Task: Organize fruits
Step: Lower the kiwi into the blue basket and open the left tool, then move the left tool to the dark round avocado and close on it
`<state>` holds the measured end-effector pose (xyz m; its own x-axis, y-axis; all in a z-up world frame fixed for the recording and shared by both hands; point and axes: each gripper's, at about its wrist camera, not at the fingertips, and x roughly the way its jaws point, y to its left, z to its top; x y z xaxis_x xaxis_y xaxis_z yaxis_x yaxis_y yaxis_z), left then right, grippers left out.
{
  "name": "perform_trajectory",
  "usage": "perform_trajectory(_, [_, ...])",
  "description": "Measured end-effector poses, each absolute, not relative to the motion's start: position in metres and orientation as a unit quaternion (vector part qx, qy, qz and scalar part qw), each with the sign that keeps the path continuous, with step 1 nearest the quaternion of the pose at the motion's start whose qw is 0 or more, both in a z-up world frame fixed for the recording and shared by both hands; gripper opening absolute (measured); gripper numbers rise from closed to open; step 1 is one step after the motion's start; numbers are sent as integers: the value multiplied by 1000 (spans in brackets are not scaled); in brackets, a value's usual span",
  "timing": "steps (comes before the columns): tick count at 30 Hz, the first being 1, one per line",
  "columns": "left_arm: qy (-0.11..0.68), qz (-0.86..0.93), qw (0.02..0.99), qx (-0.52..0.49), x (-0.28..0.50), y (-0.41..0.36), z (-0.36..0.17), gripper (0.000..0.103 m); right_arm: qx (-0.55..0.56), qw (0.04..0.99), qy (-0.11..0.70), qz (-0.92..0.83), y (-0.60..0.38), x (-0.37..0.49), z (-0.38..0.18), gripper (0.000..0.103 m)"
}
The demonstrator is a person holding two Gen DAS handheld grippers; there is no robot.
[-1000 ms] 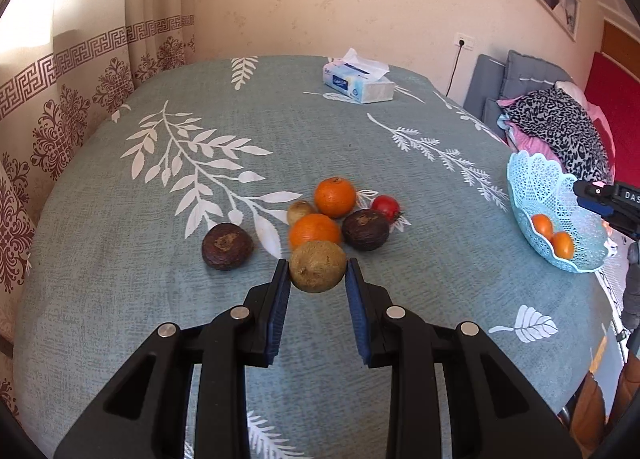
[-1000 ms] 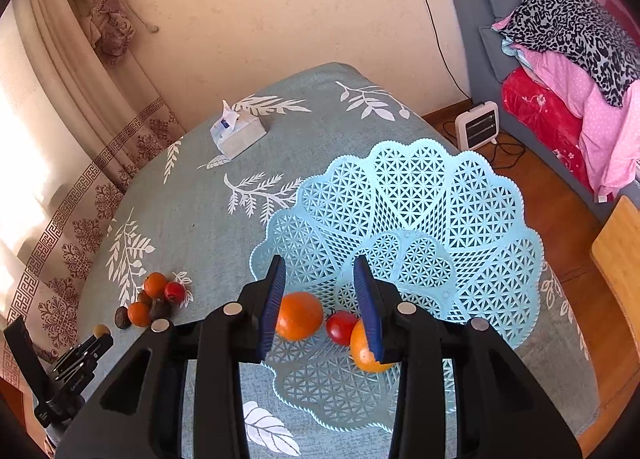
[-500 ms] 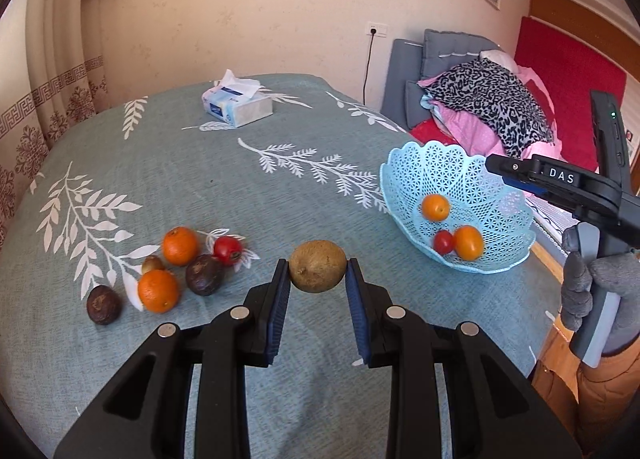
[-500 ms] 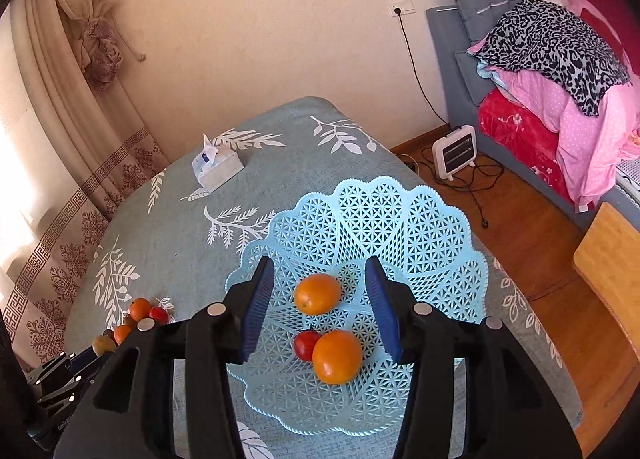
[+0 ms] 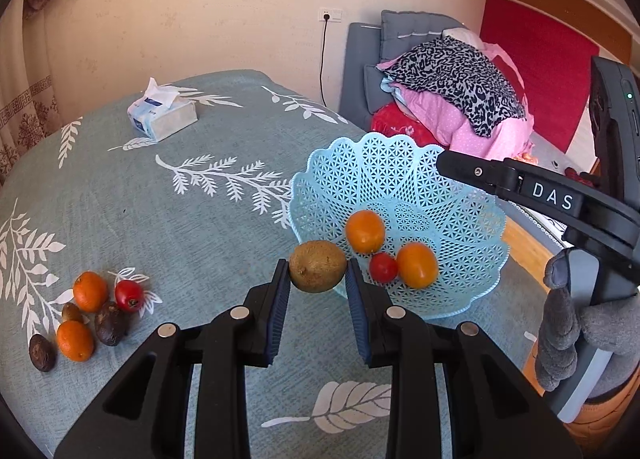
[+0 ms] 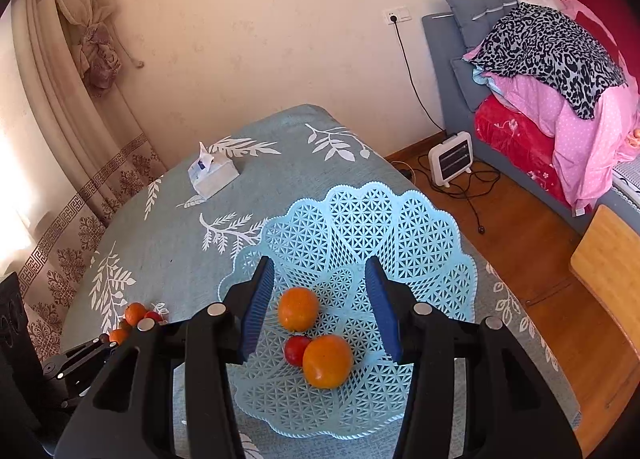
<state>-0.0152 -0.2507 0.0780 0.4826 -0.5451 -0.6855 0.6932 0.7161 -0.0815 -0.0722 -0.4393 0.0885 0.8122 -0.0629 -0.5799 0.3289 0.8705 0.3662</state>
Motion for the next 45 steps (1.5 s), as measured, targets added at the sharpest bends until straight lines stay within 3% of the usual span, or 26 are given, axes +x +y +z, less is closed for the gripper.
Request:
perform_trajectory(5, [356, -372, 851, 104, -14, -269, 78, 29, 235, 922, 288, -108, -440, -73, 86, 49])
perform_trajectory(6, [354, -373, 851, 106, -16, -271, 79, 34, 236, 922, 288, -108, -440, -73, 86, 50])
perform_trajectory(7, [352, -374, 851, 106, -16, -271, 79, 52, 236, 921, 289, -107, -441, -73, 86, 50])
perform_trajectory(9, [340, -371, 859, 98, -17, -265, 81, 68, 237, 921, 289, -107, -440, -73, 85, 55])
perform_trajectory(15, [330, -326, 880, 103, -10, -241, 81, 68, 236, 921, 292, -104, -437, -72, 82, 56])
perform_trajectory(19, [320, -294, 893, 113, -6, -222, 83, 77, 236, 922, 291, -103, -434, -72, 83, 58])
perform_trajectory(31, [310, -217, 924, 57, 13, -141, 104, 83, 217, 925, 295, -97, -419, -69, 82, 61])
perform_trajectory(45, [336, -125, 933, 15, 41, -57, 98, 85, 177, 935, 296, -82, -393, -66, 83, 61])
